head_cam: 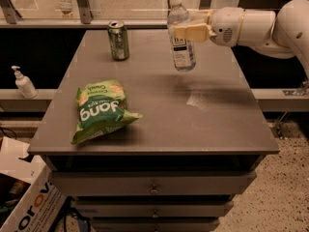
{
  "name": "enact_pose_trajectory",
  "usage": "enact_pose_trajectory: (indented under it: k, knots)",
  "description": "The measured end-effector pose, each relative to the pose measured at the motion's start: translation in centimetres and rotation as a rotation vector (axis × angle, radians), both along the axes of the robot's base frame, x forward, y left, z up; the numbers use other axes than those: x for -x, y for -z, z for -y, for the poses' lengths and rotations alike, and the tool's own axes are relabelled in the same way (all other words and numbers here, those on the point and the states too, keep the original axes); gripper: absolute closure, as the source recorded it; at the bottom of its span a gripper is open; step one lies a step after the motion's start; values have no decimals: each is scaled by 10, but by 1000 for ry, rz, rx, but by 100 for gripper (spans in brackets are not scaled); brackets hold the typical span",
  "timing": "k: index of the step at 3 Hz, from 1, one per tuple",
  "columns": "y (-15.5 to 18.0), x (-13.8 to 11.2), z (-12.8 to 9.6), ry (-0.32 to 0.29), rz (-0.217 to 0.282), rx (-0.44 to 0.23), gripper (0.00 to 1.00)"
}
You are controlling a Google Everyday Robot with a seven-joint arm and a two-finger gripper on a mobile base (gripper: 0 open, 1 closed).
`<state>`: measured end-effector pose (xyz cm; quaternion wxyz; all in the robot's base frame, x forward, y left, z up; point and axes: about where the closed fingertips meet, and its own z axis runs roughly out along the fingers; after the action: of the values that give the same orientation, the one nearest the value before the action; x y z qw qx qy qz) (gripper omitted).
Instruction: Place blue plastic bottle upright
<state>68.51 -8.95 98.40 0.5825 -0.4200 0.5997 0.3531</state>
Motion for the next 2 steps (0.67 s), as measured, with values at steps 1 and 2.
enact_pose_trajectory:
  k: [1, 2]
  knots:
    - [14, -1, 0, -10, 26, -47, 100]
    - [30, -3, 0, -10, 13, -71, 100]
